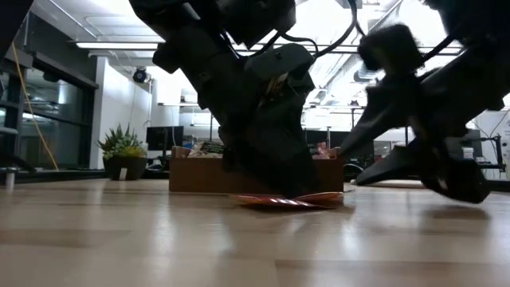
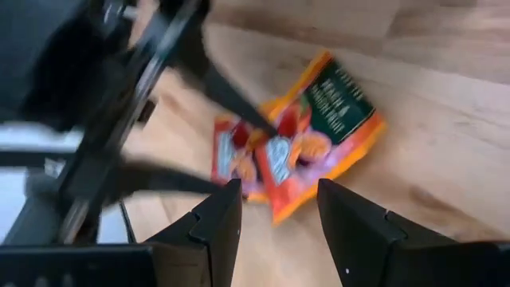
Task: Pick & Place Tea
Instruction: Put the orange tea bag into the right section of the brown wooden organizer
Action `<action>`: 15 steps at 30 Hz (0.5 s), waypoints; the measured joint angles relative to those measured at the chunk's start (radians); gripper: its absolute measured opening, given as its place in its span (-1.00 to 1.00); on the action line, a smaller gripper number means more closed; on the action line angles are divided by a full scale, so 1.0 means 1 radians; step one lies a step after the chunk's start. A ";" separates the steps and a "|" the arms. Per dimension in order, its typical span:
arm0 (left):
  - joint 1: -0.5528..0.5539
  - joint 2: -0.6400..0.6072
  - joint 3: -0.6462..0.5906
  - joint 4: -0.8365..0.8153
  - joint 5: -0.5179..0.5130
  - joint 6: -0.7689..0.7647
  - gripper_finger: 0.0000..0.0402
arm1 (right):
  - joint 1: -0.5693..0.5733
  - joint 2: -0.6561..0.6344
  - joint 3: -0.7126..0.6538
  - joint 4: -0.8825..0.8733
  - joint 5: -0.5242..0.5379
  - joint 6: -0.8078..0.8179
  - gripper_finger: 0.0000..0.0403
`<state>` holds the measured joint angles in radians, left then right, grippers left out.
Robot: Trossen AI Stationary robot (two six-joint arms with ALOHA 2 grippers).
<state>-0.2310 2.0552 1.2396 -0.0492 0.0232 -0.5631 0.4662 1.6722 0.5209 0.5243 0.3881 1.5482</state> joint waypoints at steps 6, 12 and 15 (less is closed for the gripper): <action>0.000 0.001 -0.001 -0.002 0.001 0.000 0.04 | -0.035 0.041 0.004 0.013 0.017 0.102 -0.20; 0.000 0.001 -0.001 -0.003 0.019 -0.002 0.04 | -0.047 0.027 0.003 -0.008 -0.025 0.108 -0.20; 0.000 0.001 -0.001 -0.002 0.019 -0.002 0.04 | -0.035 0.025 0.004 -0.036 -0.019 0.128 -0.20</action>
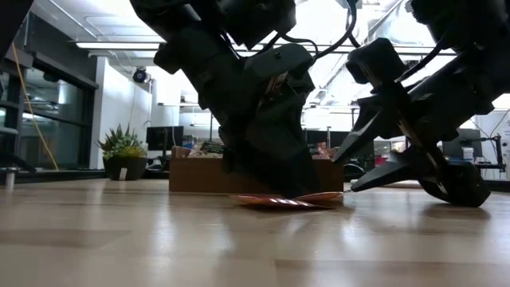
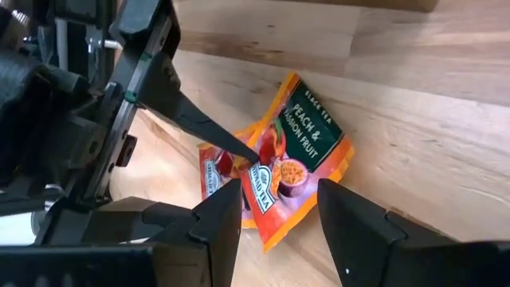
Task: Pick & Place Tea
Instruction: Put the orange tea bag into the right section of the brown wooden organizer
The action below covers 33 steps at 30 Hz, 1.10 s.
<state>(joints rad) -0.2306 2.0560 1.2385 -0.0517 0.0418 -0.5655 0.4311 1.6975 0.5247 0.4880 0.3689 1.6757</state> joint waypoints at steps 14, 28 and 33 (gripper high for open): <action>0.000 0.000 -0.001 0.000 0.001 0.000 0.04 | -0.026 -0.004 0.001 -0.100 -0.082 0.115 -0.20; -0.001 0.000 -0.002 0.001 0.001 -0.008 0.04 | -0.094 -0.069 -0.004 -0.255 -0.178 0.125 -0.20; -0.001 0.000 -0.002 0.002 0.002 -0.009 0.04 | -0.122 -0.068 -0.004 -0.239 -0.144 0.085 -0.20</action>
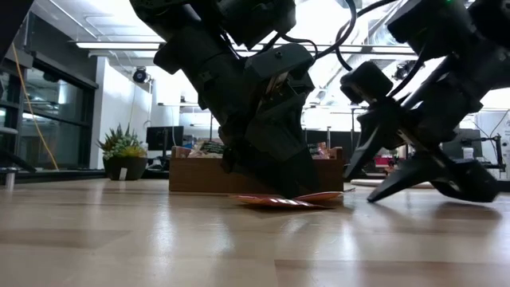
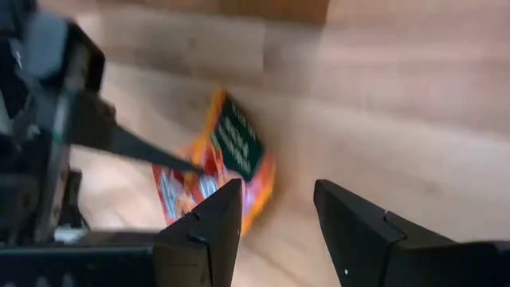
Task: Pick & Place Tea
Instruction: Put the orange tea bag into the right section of the brown wooden organizer
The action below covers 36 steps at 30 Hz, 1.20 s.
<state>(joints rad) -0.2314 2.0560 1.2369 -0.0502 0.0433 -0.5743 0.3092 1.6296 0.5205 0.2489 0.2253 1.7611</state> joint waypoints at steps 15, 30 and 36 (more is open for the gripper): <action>0.001 0.000 0.000 0.003 0.003 -0.002 0.04 | -0.021 0.056 0.053 0.044 0.088 -0.065 -0.20; 0.001 0.000 0.001 0.002 0.026 0.001 0.04 | 0.004 0.112 0.153 -0.039 -0.062 -0.117 -0.20; 0.001 0.000 0.000 0.002 0.030 0.000 0.04 | 0.026 0.109 0.153 -0.070 -0.128 -0.100 -0.20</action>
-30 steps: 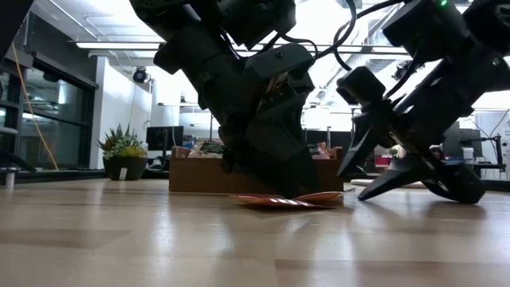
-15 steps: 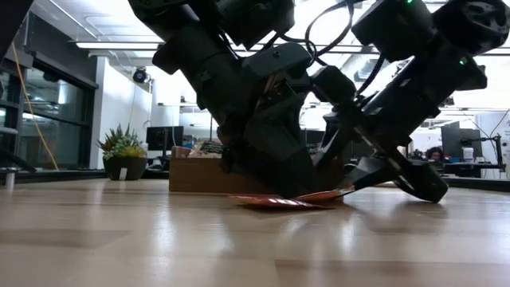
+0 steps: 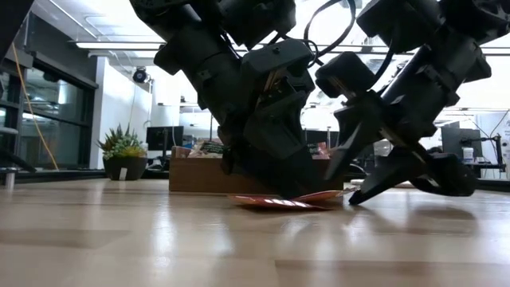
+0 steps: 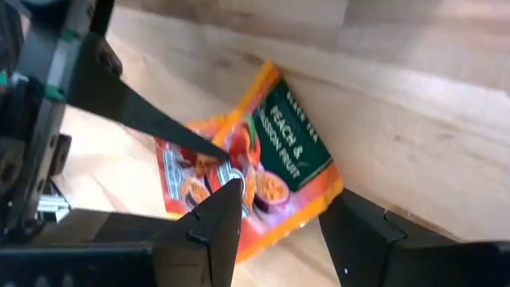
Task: Pick & Place Tea
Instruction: Put the orange tea bag into the right section of the brown wooden organizer
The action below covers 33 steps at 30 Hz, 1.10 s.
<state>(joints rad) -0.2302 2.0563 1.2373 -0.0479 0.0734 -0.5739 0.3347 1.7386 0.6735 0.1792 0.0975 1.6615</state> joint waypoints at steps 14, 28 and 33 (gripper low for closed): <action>0.000 0.000 0.000 0.000 0.000 -0.001 0.04 | -0.009 0.000 -0.002 -0.028 0.062 0.000 -0.44; 0.001 0.000 0.000 0.002 0.009 -0.007 0.04 | -0.014 0.003 -0.004 -0.015 0.130 -0.074 -0.97; 0.003 0.000 0.000 0.003 0.048 -0.007 0.04 | -0.003 -0.001 -0.004 -0.008 0.141 -0.107 -0.99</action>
<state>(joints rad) -0.2274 2.0563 1.2373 -0.0453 0.1218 -0.5812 0.3317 1.7379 0.6693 0.1710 0.2384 1.5541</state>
